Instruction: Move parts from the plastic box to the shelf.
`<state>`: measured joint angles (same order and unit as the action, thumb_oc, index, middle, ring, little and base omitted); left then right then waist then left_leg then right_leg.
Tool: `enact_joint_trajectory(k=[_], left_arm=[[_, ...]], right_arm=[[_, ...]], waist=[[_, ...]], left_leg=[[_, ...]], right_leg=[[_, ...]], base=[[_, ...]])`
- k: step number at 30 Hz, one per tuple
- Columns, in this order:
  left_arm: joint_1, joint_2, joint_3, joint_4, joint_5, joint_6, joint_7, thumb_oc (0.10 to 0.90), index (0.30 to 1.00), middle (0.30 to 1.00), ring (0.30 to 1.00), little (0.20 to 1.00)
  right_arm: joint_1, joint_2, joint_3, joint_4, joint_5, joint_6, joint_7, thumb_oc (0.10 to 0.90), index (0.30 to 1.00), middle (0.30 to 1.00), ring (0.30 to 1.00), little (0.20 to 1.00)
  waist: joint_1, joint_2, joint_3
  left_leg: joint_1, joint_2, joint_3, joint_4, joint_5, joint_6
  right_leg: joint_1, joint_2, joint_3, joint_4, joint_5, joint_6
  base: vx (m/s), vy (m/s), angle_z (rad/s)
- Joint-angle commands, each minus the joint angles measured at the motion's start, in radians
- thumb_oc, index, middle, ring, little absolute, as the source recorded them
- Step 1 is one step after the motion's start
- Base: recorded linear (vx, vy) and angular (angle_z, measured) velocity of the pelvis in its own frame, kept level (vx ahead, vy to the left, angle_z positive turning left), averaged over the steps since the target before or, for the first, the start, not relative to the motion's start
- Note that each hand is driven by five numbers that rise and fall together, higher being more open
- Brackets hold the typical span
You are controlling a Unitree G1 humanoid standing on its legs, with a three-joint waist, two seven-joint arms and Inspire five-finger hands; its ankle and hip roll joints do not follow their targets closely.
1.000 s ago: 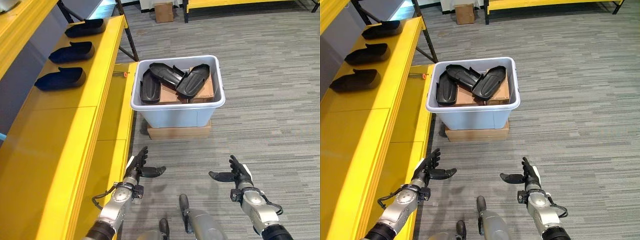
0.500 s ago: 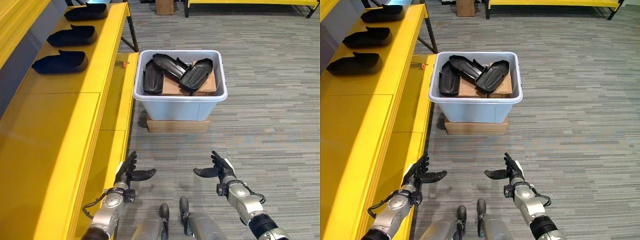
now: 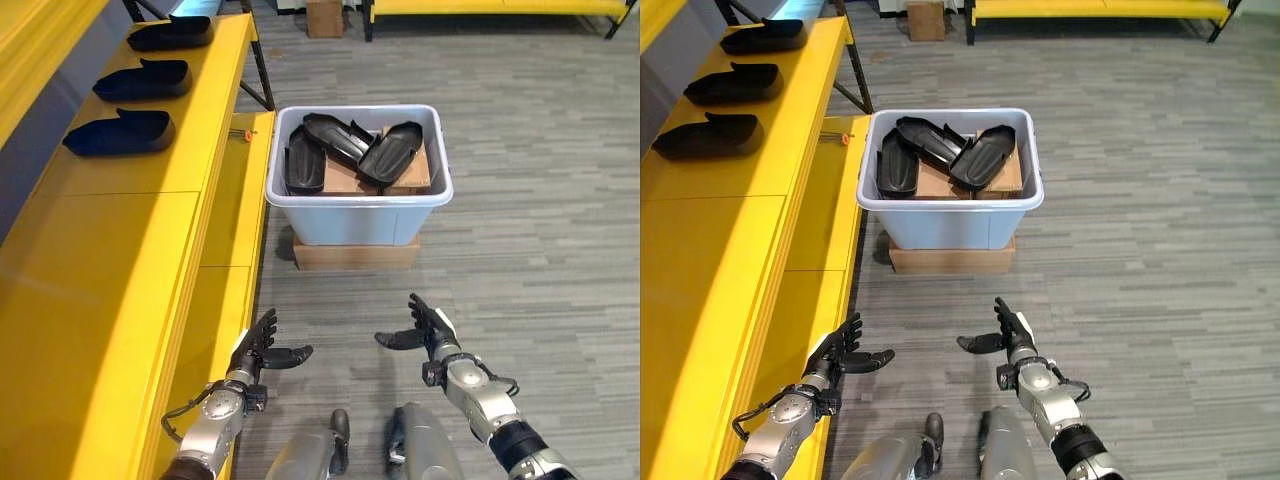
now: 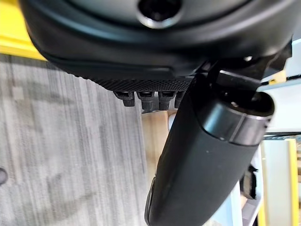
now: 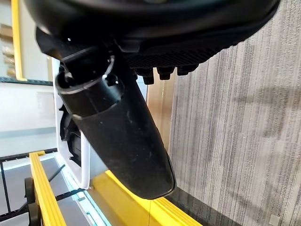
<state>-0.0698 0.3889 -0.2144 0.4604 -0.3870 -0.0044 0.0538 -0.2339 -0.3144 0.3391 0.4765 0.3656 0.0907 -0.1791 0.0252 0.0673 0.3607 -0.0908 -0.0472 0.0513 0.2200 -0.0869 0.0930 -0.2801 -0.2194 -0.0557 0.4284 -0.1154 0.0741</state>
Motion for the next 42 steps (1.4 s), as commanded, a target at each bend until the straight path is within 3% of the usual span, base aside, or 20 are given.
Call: enact_joint_trajectory(k=[1, 2, 4, 5, 8, 11, 16, 22, 26, 30, 31, 32, 33, 35, 36, 38, 39, 40, 42], left_arm=[[-0.034, 0.057, -0.004, -0.101, -0.006, -0.059, 0.002, 0.900, 1.000, 1.000, 1.000, 1.000], [-0.030, 0.059, -0.006, -0.106, -0.009, -0.054, 0.019, 0.900, 1.000, 1.000, 1.000, 1.000], [-0.010, 0.060, -0.001, -0.124, -0.005, -0.054, 0.036, 0.900, 1.000, 1.000, 1.000, 1.000], [0.008, 0.055, 0.001, -0.128, 0.007, -0.072, 0.036, 0.900, 1.000, 1.000, 1.000, 1.000], [0.018, 0.058, 0.006, -0.140, -0.024, -0.086, 0.025, 0.900, 1.000, 1.000, 1.000, 1.000], [0.035, 0.036, 0.057, -0.132, -0.052, -0.090, 0.008, 0.900, 1.000, 1.000, 1.000, 1.000], [0.018, -0.008, 0.070, -0.099, -0.040, -0.096, 0.020, 0.900, 1.000, 1.000, 1.000, 1.000], [-0.029, -0.036, 0.040, -0.064, -0.011, -0.103, 0.035, 0.900, 1.000, 1.000, 1.000, 1.000], [-0.061, -0.045, 0.024, -0.035, 0.013, -0.114, 0.058, 0.900, 1.000, 1.000, 1.000, 1.000], [-0.103, -0.041, 0.006, -0.023, 0.048, -0.109, 0.060, 0.900, 1.000, 1.000, 1.000, 1.000], [-0.179, -0.057, -0.027, 0.030, 0.033, -0.110, 0.077, 0.900, 1.000, 1.000, 1.000, 1.000], [-0.182, -0.057, -0.028, 0.032, 0.032, -0.109, 0.081, 0.900, 1.000, 1.000, 1.000, 1.000], [-0.196, -0.058, -0.031, 0.041, 0.026, -0.110, 0.106, 0.900, 1.000, 1.000, 1.000, 1.000], [-0.196, -0.054, -0.031, 0.045, 0.020, -0.117, 0.113, 0.900, 1.000, 1.000, 1.000, 1.000], [-0.168, -0.047, -0.012, 0.047, 0.029, -0.146, 0.094, 0.900, 1.000, 1.000, 1.000, 1.000], [-0.155, -0.044, -0.006, 0.046, 0.038, -0.152, 0.086, 0.900, 1.000, 1.000, 1.000, 1.000], [-0.150, -0.042, -0.003, 0.046, 0.041, -0.153, 0.083, 0.900, 1.000, 1.000, 1.000, 1.000], [-0.128, -0.031, 0.014, 0.049, 0.041, -0.154, 0.065, 0.900, 1.000, 1.000, 1.000, 1.000], [-0.123, -0.029, 0.024, 0.058, 0.033, -0.151, 0.077, 0.900, 1.000, 1.000, 1.000, 1.000]], right_arm=[[-0.029, 0.013, -0.001, -0.078, -0.002, -0.075, -0.008, 0.900, 1.000, 1.000, 1.000, 1.000], [-0.027, 0.023, -0.004, -0.082, -0.012, -0.067, 0.004, 0.900, 1.000, 1.000, 1.000, 1.000], [-0.023, 0.028, -0.007, -0.089, -0.027, -0.055, 0.024, 0.900, 1.000, 1.000, 1.000, 1.000], [-0.012, 0.018, 0.005, -0.112, -0.026, -0.039, 0.011, 0.900, 1.000, 1.000, 1.000, 1.000], [-0.011, 0.010, 0.011, -0.129, -0.028, -0.026, 0.010, 0.900, 1.000, 1.000, 1.000, 1.000], [-0.012, -0.013, 0.029, -0.145, -0.024, 0.017, 0.034, 0.900, 1.000, 1.000, 1.000, 1.000], [-0.012, -0.054, 0.030, -0.137, -0.026, 0.002, 0.070, 0.900, 1.000, 1.000, 1.000, 1.000], [-0.035, -0.091, 0.018, -0.123, -0.018, -0.002, 0.096, 0.900, 1.000, 1.000, 1.000, 1.000], [-0.023, -0.112, 0.004, -0.141, -0.023, 0.014, 0.101, 0.900, 1.000, 1.000, 1.000, 1.000], [-0.001, -0.128, -0.019, -0.148, -0.025, 0.010, 0.084, 0.900, 1.000, 1.000, 1.000, 1.000], [0.012, -0.134, -0.021, -0.138, -0.038, -0.002, 0.043, 0.900, 1.000, 1.000, 1.000, 1.000], [0.010, -0.133, -0.020, -0.134, -0.038, -0.004, 0.043, 0.900, 1.000, 1.000, 1.000, 1.000], [0.000, -0.128, -0.015, -0.112, -0.041, -0.021, 0.044, 0.900, 1.000, 1.000, 1.000, 1.000], [-0.010, -0.120, -0.010, -0.102, -0.041, -0.029, 0.039, 0.900, 1.000, 1.000, 1.000, 1.000], [-0.006, -0.103, -0.021, -0.114, -0.040, -0.016, 0.026, 0.900, 1.000, 1.000, 1.000, 1.000], [0.011, -0.099, -0.033, -0.130, -0.048, -0.012, 0.030, 0.900, 1.000, 1.000, 1.000, 1.000], [0.022, -0.098, -0.037, -0.139, -0.054, -0.010, 0.034, 0.900, 1.000, 1.000, 1.000, 1.000], [0.060, -0.098, -0.045, -0.163, -0.060, 0.001, 0.047, 0.900, 1.000, 1.000, 1.000, 1.000], [0.060, -0.098, -0.043, -0.151, -0.054, 0.001, 0.069, 0.900, 1.000, 1.000, 1.000, 1.000]], waist=[[-0.009, -0.035, -0.086], [-0.009, -0.036, -0.080], [-0.005, -0.044, -0.087], [-0.002, -0.065, -0.097], [-0.003, -0.067, -0.096], [-0.013, -0.057, -0.085], [-0.042, -0.052, -0.077], [-0.079, -0.039, -0.083], [-0.118, -0.025, -0.103], [-0.149, -0.021, -0.107], [-0.174, -0.011, -0.104], [-0.173, -0.009, -0.104], [-0.156, 0.004, -0.104], [-0.139, 0.011, -0.099], [-0.112, 0.023, -0.091], [-0.113, 0.027, -0.089], [-0.113, 0.029, -0.088], [-0.110, 0.019, -0.081], [-0.108, 0.015, -0.077]], left_leg=[[0.067, 0.026, -0.066, -0.117, -0.084, -0.020], [0.089, 0.052, -0.064, -0.098, -0.113, -0.030], [0.090, 0.067, -0.055, -0.093, -0.117, -0.032], [0.083, 0.069, -0.071, -0.075, -0.131, -0.052], [0.080, 0.093, -0.096, -0.062, -0.123, -0.074], [0.096, 0.189, -0.107, -0.071, -0.067, -0.117], [0.082, 0.265, -0.083, -0.068, -0.010, -0.146], [0.071, 0.283, -0.044, -0.036, 0.003, -0.161], [0.093, 0.298, 0.029, 0.001, -0.006, -0.162], [0.081, 0.321, 0.087, 0.100, 0.025, -0.162], [0.005, 0.294, 0.108, 0.247, 0.053, -0.165], [-0.001, 0.281, 0.101, 0.243, 0.048, -0.162], [-0.036, 0.213, 0.075, 0.201, 0.042, -0.134], [-0.054, 0.160, 0.050, 0.145, 0.044, -0.128], [-0.092, 0.163, 0.051, -0.047, 0.128, -0.153], [-0.095, 0.188, 0.074, -0.128, 0.187, -0.168], [-0.100, 0.199, 0.076, -0.177, 0.199, -0.172], [-0.112, 0.226, 0.042, -0.307, 0.203, -0.176], [-0.111, 0.228, 0.011, -0.307, 0.190, -0.172]], right_leg=[[0.046, -0.057, 0.051, -0.338, 0.256, 0.035], [0.019, -0.075, 0.063, -0.353, 0.286, 0.055], [0.059, -0.079, 0.054, -0.350, 0.260, 0.070], [0.103, -0.086, 0.059, -0.402, 0.294, 0.086], [0.123, -0.067, 0.061, -0.360, 0.241, 0.088], [0.100, -0.012, 0.032, -0.186, 0.086, 0.060], [0.078, 0.028, 0.027, -0.058, -0.013, -0.002], [0.072, 0.039, 0.022, 0.019, -0.075, -0.042], [0.079, 0.026, 0.000, 0.055, -0.107, -0.060], [0.105, 0.016, -0.041, 0.073, -0.135, -0.091], [0.156, 0.030, -0.074, 0.068, -0.167, -0.116], [0.157, 0.033, -0.073, 0.069, -0.168, -0.115], [0.153, 0.054, -0.066, 0.060, -0.152, -0.116], [0.168, 0.081, -0.054, 0.052, -0.155, -0.113], [0.234, 0.145, -0.044, -0.005, -0.159, -0.116], [0.261, 0.164, -0.045, -0.020, -0.167, -0.119], [0.270, 0.172, -0.044, -0.022, -0.171, -0.119], [0.294, 0.187, -0.016, 0.000, -0.195, -0.126], [0.296, 0.200, 0.008, 0.035, -0.222, -0.129]], base=[[0.31, -0.586, 0.50], [0.28, -0.564, 0.47], [0.18, -0.483, 0.47], [0.17, -0.527, 0.34], [0.12, -0.420, 0.34], [0.14, -0.436, 0.31], [0.08, -0.247, 0.09], [0.09, -0.187, 0.13], [0.09, -0.129, 0.38], [0.08, -0.124, 0.33], [0.17, -0.131, 0.57], [0.21, -0.151, 1.77], [0.12, -0.030, 1.83], [0.28, -0.056, 0.58], [0.41, -0.062, -0.50], [0.34, -0.026, -0.26], [0.55, 0.033, -0.26], [0.65, 0.038, -0.17], [0.48, 0.007, -0.13]])
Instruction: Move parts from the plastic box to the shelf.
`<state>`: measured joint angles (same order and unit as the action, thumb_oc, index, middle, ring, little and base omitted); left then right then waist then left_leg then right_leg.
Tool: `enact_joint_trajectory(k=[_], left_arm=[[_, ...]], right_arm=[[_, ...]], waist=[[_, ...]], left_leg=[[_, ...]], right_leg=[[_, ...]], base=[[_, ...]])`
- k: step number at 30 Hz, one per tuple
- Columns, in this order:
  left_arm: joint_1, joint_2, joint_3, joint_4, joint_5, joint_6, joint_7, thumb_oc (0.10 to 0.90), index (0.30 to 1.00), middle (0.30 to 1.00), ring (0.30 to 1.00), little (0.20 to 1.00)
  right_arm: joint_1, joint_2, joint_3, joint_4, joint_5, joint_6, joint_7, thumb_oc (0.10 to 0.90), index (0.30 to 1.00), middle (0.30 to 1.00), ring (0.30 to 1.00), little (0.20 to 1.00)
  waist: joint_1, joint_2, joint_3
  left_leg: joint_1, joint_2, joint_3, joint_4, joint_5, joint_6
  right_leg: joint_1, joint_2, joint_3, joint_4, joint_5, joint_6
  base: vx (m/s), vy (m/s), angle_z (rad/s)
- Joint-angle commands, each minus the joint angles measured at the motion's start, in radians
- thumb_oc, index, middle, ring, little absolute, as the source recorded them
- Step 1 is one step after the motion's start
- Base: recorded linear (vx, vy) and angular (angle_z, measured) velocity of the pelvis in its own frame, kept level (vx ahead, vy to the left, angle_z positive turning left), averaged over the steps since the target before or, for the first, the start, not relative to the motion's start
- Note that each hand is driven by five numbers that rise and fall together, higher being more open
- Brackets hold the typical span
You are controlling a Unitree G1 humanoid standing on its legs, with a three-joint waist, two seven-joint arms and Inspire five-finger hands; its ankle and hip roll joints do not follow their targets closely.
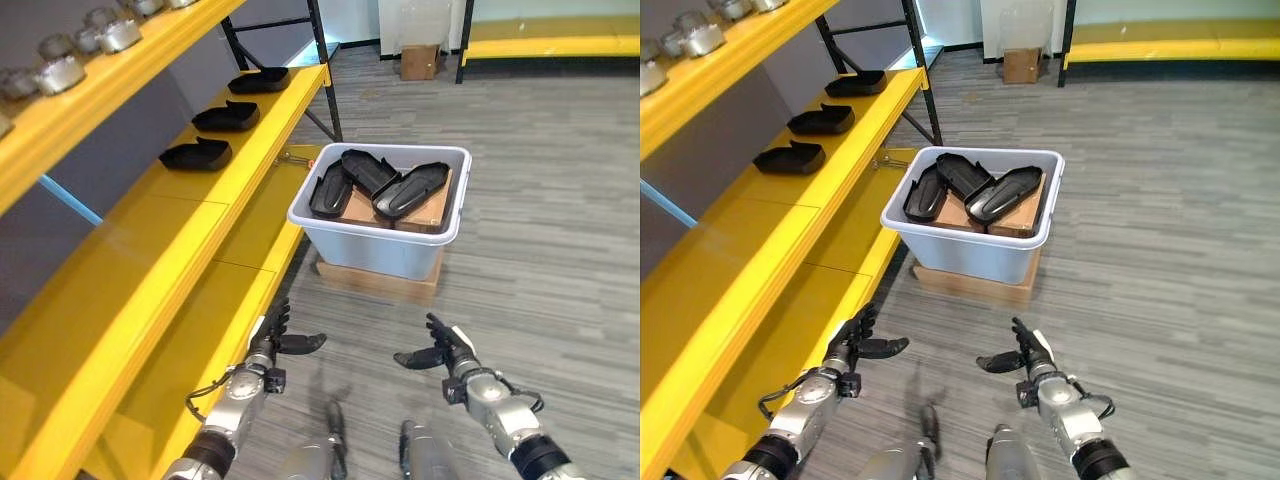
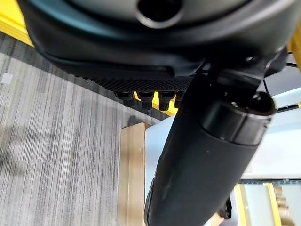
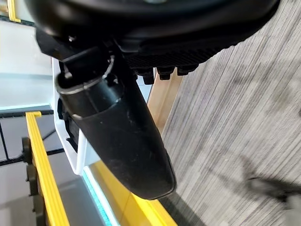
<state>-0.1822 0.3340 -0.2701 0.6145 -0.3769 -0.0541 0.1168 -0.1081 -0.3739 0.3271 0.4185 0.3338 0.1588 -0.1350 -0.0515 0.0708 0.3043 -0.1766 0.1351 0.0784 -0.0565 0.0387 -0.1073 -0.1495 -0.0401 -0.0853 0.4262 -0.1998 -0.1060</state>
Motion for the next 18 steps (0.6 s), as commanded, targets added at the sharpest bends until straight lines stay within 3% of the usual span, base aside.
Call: enact_joint_trajectory(k=[1, 2, 4, 7, 14, 18], left_arm=[[-0.008, 0.029, 0.088, -0.089, 0.023, -0.106, 0.016, 0.900, 1.000, 1.000, 1.000, 1.000], [0.000, 0.035, 0.098, -0.094, 0.025, -0.102, 0.011, 0.900, 1.000, 1.000, 1.000, 1.000], [0.004, 0.039, 0.098, -0.102, 0.033, -0.085, 0.011, 0.900, 1.000, 1.000, 1.000, 1.000], [-0.009, 0.044, 0.091, -0.100, 0.041, -0.077, -0.004, 0.900, 1.000, 1.000, 1.000, 1.000], [-0.065, 0.073, 0.075, -0.092, 0.056, -0.107, 0.047, 0.900, 1.000, 1.000, 1.000, 1.000], [-0.085, 0.091, 0.076, -0.095, 0.093, -0.100, 0.050, 0.900, 1.000, 1.000, 1.000, 1.000]], right_arm=[[-0.072, -0.033, -0.022, -0.078, -0.022, -0.078, 0.041, 0.900, 1.000, 1.000, 1.000, 1.000], [-0.076, -0.027, -0.008, -0.055, -0.015, -0.100, 0.058, 0.900, 1.000, 1.000, 1.000, 1.000], [-0.066, -0.023, -0.017, -0.051, -0.007, -0.104, 0.061, 0.900, 1.000, 1.000, 1.000, 1.000], [-0.049, -0.016, -0.016, -0.061, 0.008, -0.124, 0.041, 0.900, 1.000, 1.000, 1.000, 1.000], [-0.060, -0.011, -0.004, -0.084, 0.014, -0.133, 0.018, 0.900, 1.000, 1.000, 1.000, 1.000], [-0.067, -0.001, 0.004, -0.065, 0.022, -0.152, 0.004, 0.900, 1.000, 1.000, 1.000, 1.000]], waist=[[-0.019, 0.009, -0.019], [0.003, 0.006, -0.017], [0.013, 0.003, -0.018], [0.026, -0.007, -0.018], [0.033, -0.015, 0.021], [0.046, -0.022, 0.027]], left_leg=[[-0.020, 0.035, -0.067, -0.023, 0.058, 0.029], [-0.025, 0.019, -0.125, 0.012, 0.047, 0.031], [-0.048, -0.004, -0.115, 0.107, 0.029, 0.041], [-0.090, -0.057, -0.119, 0.239, -0.002, 0.054], [-0.102, -0.132, -0.111, 0.279, -0.050, 0.095], [-0.114, -0.150, -0.106, 0.298, -0.063, 0.116]], right_leg=[[0.165, 0.033, 0.061, 0.059, -0.155, 0.052], [0.158, 0.045, 0.086, 0.099, -0.183, 0.051], [0.158, 0.029, 0.076, 0.129, -0.208, 0.056], [0.162, 0.000, 0.054, 0.113, -0.190, 0.068], [0.157, -0.045, 0.036, 0.041, -0.126, 0.089], [0.166, -0.068, 0.027, 0.016, -0.098, 0.103]], base=[[0.42, -0.025, -0.49], [0.50, -0.023, -0.79], [0.35, -0.016, -1.13], [0.17, -0.015, -0.82], [0.13, 0.022, -0.04], [0.17, 0.010, 0.04]])
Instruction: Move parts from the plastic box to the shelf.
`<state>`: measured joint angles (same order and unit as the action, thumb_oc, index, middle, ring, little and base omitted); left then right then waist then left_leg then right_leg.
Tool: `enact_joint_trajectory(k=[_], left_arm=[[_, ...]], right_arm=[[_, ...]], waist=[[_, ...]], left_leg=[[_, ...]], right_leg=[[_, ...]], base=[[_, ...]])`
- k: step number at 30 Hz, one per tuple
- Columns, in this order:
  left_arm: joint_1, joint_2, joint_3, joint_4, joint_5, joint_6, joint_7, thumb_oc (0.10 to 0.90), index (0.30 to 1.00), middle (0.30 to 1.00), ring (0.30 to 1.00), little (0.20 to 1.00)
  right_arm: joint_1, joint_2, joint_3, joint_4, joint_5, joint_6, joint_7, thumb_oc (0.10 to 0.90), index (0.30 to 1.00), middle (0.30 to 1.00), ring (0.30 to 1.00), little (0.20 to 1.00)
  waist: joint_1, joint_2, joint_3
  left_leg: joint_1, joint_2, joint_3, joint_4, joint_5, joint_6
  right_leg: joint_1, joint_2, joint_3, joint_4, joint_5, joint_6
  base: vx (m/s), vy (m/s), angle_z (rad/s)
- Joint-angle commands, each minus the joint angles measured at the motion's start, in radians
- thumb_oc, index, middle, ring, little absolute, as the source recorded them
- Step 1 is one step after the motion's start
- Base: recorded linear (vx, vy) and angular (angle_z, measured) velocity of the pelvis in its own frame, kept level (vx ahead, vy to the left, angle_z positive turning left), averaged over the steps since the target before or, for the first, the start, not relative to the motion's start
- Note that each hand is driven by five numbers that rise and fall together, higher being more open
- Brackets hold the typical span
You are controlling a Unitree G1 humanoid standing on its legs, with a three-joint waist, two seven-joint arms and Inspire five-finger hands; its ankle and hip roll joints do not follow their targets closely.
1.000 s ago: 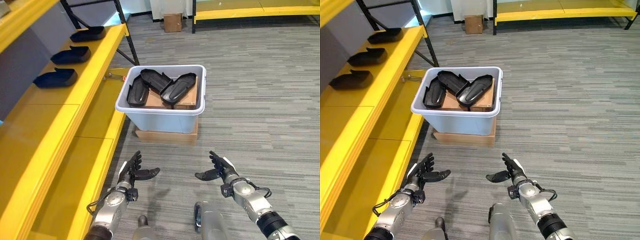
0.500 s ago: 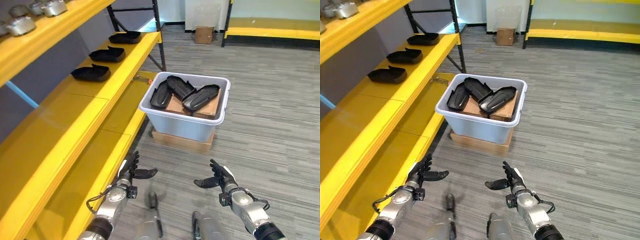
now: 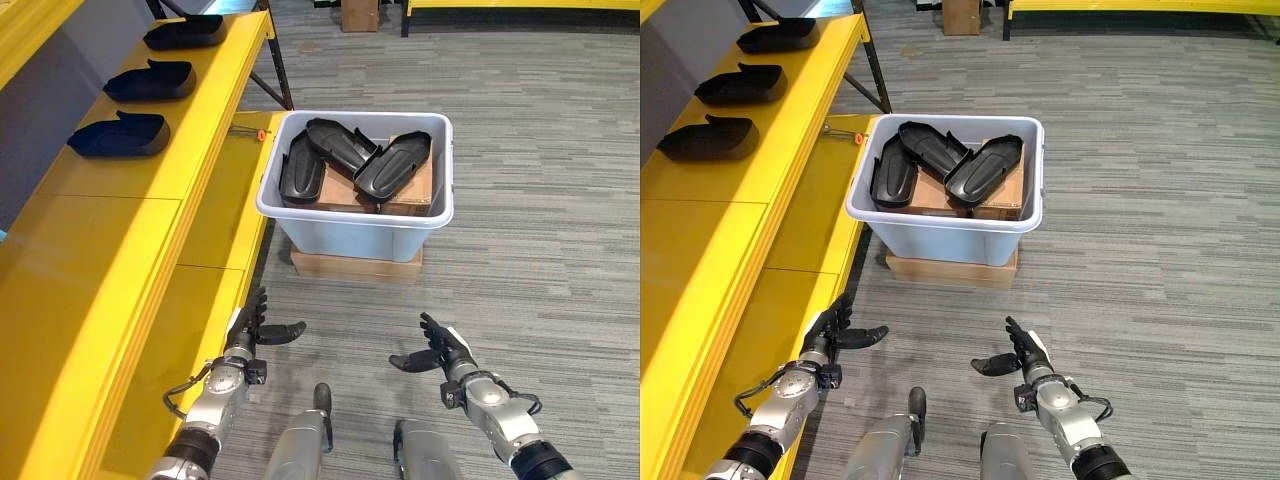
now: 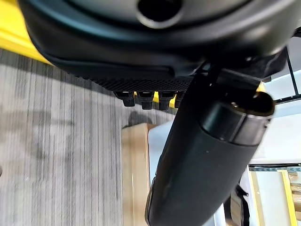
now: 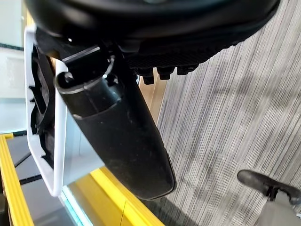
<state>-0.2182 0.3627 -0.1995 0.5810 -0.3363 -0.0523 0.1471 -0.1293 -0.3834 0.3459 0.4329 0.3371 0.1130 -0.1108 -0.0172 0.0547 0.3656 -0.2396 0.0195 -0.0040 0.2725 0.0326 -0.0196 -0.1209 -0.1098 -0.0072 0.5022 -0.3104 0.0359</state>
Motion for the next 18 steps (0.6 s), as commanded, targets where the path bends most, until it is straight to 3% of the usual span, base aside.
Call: enact_joint_trajectory(k=[1, 7, 9, 12, 13, 15, 16, 17, 18], left_arm=[[-0.051, 0.065, 0.005, -0.064, 0.056, -0.101, 0.018, 0.900, 1.000, 1.000, 1.000, 1.000], [-0.057, 0.090, -0.003, -0.091, 0.087, -0.082, -0.033, 0.900, 1.000, 1.000, 1.000, 1.000], [-0.062, 0.097, -0.015, -0.089, 0.087, -0.074, -0.080, 0.900, 1.000, 1.000, 1.000, 1.000], [-0.057, 0.093, -0.017, -0.085, 0.069, -0.074, -0.121, 0.900, 1.000, 1.000, 1.000, 1.000], [-0.054, 0.088, -0.016, -0.084, 0.068, -0.071, -0.141, 0.900, 1.000, 1.000, 1.000, 1.000], [-0.029, 0.079, -0.024, -0.076, 0.080, -0.064, -0.147, 0.900, 1.000, 1.000, 1.000, 1.000], [-0.014, 0.075, -0.029, -0.077, 0.082, -0.071, -0.147, 0.900, 1.000, 1.000, 1.000, 1.000], [-0.012, 0.074, -0.030, -0.077, 0.082, -0.073, -0.148, 0.900, 1.000, 1.000, 1.000, 1.000], [0.034, 0.073, -0.035, -0.099, 0.065, -0.095, -0.140, 0.900, 1.000, 1.000, 1.000, 1.000]], right_arm=[[-0.050, 0.010, -0.014, -0.078, 0.022, -0.108, -0.020, 0.900, 1.000, 1.000, 1.000, 1.000], [-0.061, 0.016, -0.023, -0.077, 0.030, -0.134, -0.033, 0.900, 1.000, 1.000, 1.000, 1.000], [-0.056, 0.016, -0.034, -0.089, 0.027, -0.163, -0.037, 0.900, 1.000, 1.000, 1.000, 1.000], [-0.048, 0.014, -0.042, -0.090, 0.013, -0.168, -0.046, 0.900, 1.000, 1.000, 1.000, 1.000], [-0.046, 0.013, -0.046, -0.083, 0.014, -0.166, -0.053, 0.900, 1.000, 1.000, 1.000, 1.000], [-0.043, 0.016, -0.048, -0.042, 0.017, -0.192, -0.035, 0.900, 1.000, 1.000, 1.000, 1.000], [-0.050, 0.015, -0.043, -0.026, 0.023, -0.209, -0.027, 0.900, 1.000, 1.000, 1.000, 1.000], [-0.051, 0.015, -0.042, -0.024, 0.024, -0.210, -0.027, 0.900, 1.000, 1.000, 1.000, 1.000], [-0.064, 0.012, -0.043, -0.020, 0.024, -0.220, -0.015, 0.900, 1.000, 1.000, 1.000, 1.000]], waist=[[0.015, -0.007, -0.033], [0.028, -0.016, -0.036], [0.024, -0.026, -0.048], [0.024, -0.028, -0.067], [0.029, -0.034, -0.077], [0.041, -0.029, -0.095], [0.041, -0.022, -0.091], [0.041, -0.022, -0.092], [0.021, -0.014, -0.076]], left_leg=[[-0.053, -0.038, -0.022, -0.027, -0.061, 0.034], [-0.088, -0.062, 0.021, 0.038, -0.106, 0.076], [-0.100, -0.096, 0.065, 0.082, -0.153, 0.122], [-0.096, -0.109, 0.081, 0.076, -0.162, 0.146], [-0.093, -0.123, 0.091, 0.074, -0.171, 0.161], [-0.070, -0.139, 0.097, 0.089, -0.223, 0.185], [-0.062, -0.129, 0.099, 0.094, -0.233, 0.194], [-0.062, -0.127, 0.100, 0.095, -0.234, 0.195], [-0.022, -0.118, 0.089, 0.072, -0.233, 0.199]], right_leg=[[0.137, -0.002, -0.053, -0.060, 0.017, -0.037], [0.150, -0.033, -0.066, -0.051, 0.050, -0.023], [0.127, -0.059, -0.057, 0.069, 0.137, -0.016], [0.126, -0.068, -0.052, 0.131, 0.189, -0.012], [0.136, -0.088, -0.051, 0.184, 0.246, -0.002], [0.062, -0.158, -0.048, 0.434, 0.348, 0.013], [-0.008, -0.140, -0.027, 0.516, 0.331, 0.007], [-0.018, -0.137, -0.023, 0.525, 0.327, 0.006], [-0.155, -0.022, -0.007, 0.519, 0.267, -0.010]], base=[[0.15, 0.021, 0.02], [0.15, 0.061, -0.04], [0.24, 0.210, -0.01], [0.19, 0.174, -0.06], [0.29, 0.282, -0.07], [0.31, 0.315, -0.29], [0.14, 0.142, -0.26], [0.17, 0.048, -0.26], [0.18, -0.003, -0.46]])
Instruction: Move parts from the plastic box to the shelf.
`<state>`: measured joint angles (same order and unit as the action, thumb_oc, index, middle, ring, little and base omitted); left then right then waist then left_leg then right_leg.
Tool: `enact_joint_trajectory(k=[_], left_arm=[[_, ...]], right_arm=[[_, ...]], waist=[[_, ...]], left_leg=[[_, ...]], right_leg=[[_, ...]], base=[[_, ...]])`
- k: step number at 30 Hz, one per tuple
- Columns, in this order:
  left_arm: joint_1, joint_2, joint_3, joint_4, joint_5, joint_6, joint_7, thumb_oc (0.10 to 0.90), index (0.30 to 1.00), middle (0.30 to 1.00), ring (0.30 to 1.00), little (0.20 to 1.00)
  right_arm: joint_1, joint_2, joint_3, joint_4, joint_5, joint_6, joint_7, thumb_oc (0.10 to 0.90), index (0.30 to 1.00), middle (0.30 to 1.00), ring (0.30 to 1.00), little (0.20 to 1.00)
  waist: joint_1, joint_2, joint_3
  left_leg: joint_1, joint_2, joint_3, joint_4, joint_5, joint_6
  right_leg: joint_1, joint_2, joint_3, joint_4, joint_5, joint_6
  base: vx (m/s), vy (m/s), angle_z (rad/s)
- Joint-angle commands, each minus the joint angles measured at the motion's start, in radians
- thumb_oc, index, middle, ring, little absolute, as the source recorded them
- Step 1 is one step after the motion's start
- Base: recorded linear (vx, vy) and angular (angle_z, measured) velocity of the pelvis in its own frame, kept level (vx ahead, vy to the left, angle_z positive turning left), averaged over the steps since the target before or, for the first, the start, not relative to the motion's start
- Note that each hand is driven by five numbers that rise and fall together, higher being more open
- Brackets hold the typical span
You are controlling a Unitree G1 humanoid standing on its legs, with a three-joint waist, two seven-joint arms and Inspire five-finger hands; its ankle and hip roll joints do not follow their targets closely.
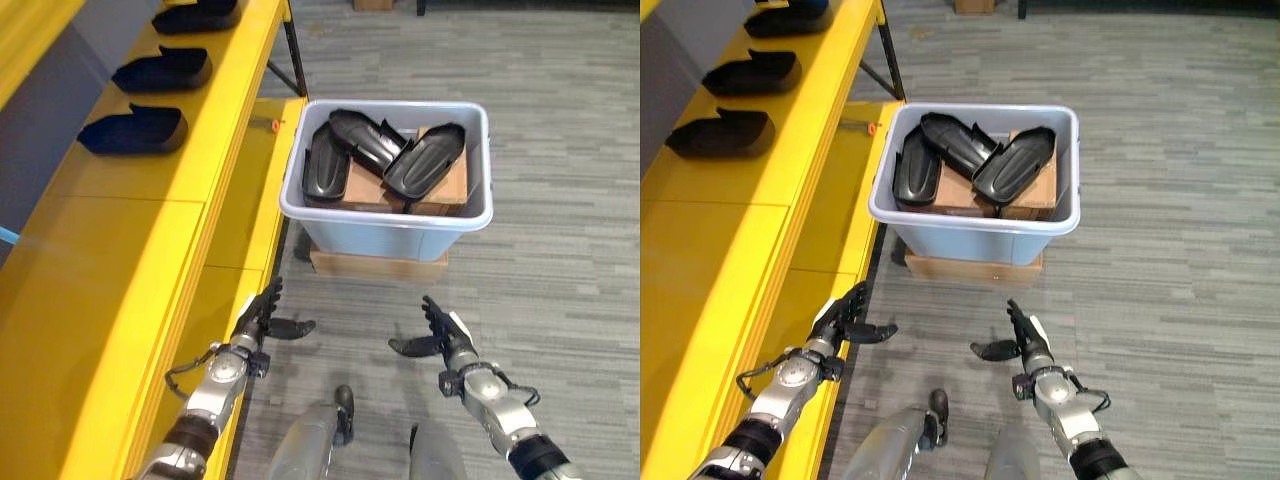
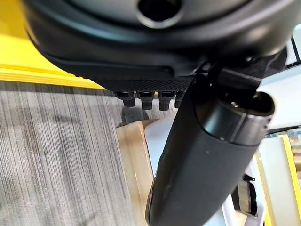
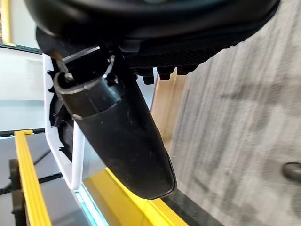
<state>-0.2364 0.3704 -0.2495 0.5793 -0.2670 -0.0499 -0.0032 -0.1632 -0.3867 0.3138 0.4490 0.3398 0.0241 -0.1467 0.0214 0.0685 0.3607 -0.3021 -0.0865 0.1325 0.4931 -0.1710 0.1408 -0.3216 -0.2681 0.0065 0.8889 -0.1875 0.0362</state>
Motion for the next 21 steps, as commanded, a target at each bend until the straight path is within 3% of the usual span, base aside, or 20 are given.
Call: enact_joint_trajectory(k=[1, 2, 4, 6, 7, 8, 9, 14, 21], left_arm=[[0.081, 0.071, 0.020, -0.122, -0.012, -0.099, 0.010, 0.900, 1.000, 1.000, 1.000, 1.000], [0.087, 0.073, 0.021, -0.127, -0.014, -0.099, 0.008, 0.900, 1.000, 1.000, 1.000, 1.000], [0.118, 0.093, 0.047, -0.172, -0.034, -0.088, -0.013, 0.900, 1.000, 1.000, 1.000, 1.000], [0.128, 0.096, 0.064, -0.200, -0.044, -0.068, -0.008, 0.900, 1.000, 1.000, 1.000, 1.000], [0.134, 0.088, 0.055, -0.215, -0.054, -0.049, 0.010, 0.900, 1.000, 1.000, 1.000, 1.000], [0.135, 0.083, 0.049, -0.213, -0.053, -0.050, 0.013, 0.900, 1.000, 1.000, 1.000, 1.000], [0.153, 0.075, 0.030, -0.225, -0.052, -0.053, 0.028, 0.900, 1.000, 1.000, 1.000, 1.000], [0.159, 0.068, 0.020, -0.218, -0.072, -0.070, 0.026, 0.900, 1.000, 1.000, 1.000, 1.000], [0.128, 0.066, 0.028, -0.210, -0.098, -0.083, 0.015, 0.900, 1.000, 1.000, 1.000, 1.000]], right_arm=[[-0.032, 0.013, -0.020, -0.047, 0.014, -0.127, 0.025, 0.900, 1.000, 1.000, 1.000, 1.000], [-0.031, 0.013, -0.021, -0.050, 0.012, -0.126, 0.026, 0.900, 1.000, 1.000, 1.000, 1.000], [-0.025, 0.005, -0.049, -0.088, -0.005, -0.107, 0.046, 0.900, 1.000, 1.000, 1.000, 1.000], [-0.022, -0.007, -0.060, -0.114, -0.011, -0.097, 0.066, 0.900, 1.000, 1.000, 1.000, 1.000], [-0.015, -0.010, -0.068, -0.132, -0.026, -0.083, 0.078, 0.900, 1.000, 1.000, 1.000, 1.000], [-0.013, -0.009, -0.068, -0.130, -0.028, -0.083, 0.079, 0.900, 1.000, 1.000, 1.000, 1.000], [-0.015, 0.001, -0.068, -0.120, -0.033, -0.086, 0.079, 0.900, 1.000, 1.000, 1.000, 1.000], [-0.043, 0.006, -0.041, -0.107, -0.004, -0.083, 0.040, 0.900, 1.000, 1.000, 1.000, 1.000], [-0.113, -0.004, -0.034, -0.105, 0.014, -0.068, -0.002, 0.900, 1.000, 1.000, 1.000, 1.000]], waist=[[-0.028, -0.022, -0.065], [-0.031, -0.021, -0.065], [-0.040, -0.009, -0.057], [-0.049, -0.014, -0.047], [-0.070, -0.021, -0.046], [-0.076, -0.023, -0.048], [-0.081, -0.023, -0.053], [-0.076, -0.045, -0.051], [-0.079, -0.026, -0.002]], left_leg=[[0.077, -0.014, -0.062, -0.183, -0.023, 0.034], [0.085, -0.014, -0.066, -0.190, -0.022, 0.033], [0.125, -0.008, -0.067, -0.247, 0.008, 0.025], [0.183, -0.013, -0.062, -0.289, 0.001, 0.012], [0.253, -0.032, -0.090, -0.331, -0.021, -0.004], [0.271, -0.034, -0.101, -0.335, -0.029, -0.008], [0.299, -0.024, -0.101, -0.337, -0.060, -0.009], [0.307, -0.017, -0.095, -0.295, -0.114, -0.018], [0.265, 0.075, -0.059, -0.261, -0.101, -0.051]], right_leg=[[-0.011, 0.183, -0.041, 0.083, 0.102, -0.017], [-0.015, 0.189, -0.045, 0.073, 0.094, -0.018], [-0.057, 0.194, -0.121, -0.175, 0.106, -0.028], [-0.069, 0.173, -0.158, -0.438, 0.146, -0.009], [-0.052, 0.153, -0.121, -0.771, 0.245, 0.043], [-0.053, 0.144, -0.101, -0.843, 0.283, 0.054], [-0.048, 0.138, -0.068, -0.858, 0.298, 0.064], [-0.008, 0.114, -0.067, -0.802, 0.321, 0.071], [-0.068, 0.125, -0.097, -0.571, 0.195, 0.029]], base=[[0.20, -0.011, -0.62], [0.13, -0.052, -0.52], [0.17, -0.099, -0.13], [0.40, -0.194, -0.19], [0.53, -0.266, -0.31], [0.69, -0.401, 0.10], [0.40, -0.273, 0.24], [0.30, -0.298, 0.33], [0.17, -0.230, 0.11]])
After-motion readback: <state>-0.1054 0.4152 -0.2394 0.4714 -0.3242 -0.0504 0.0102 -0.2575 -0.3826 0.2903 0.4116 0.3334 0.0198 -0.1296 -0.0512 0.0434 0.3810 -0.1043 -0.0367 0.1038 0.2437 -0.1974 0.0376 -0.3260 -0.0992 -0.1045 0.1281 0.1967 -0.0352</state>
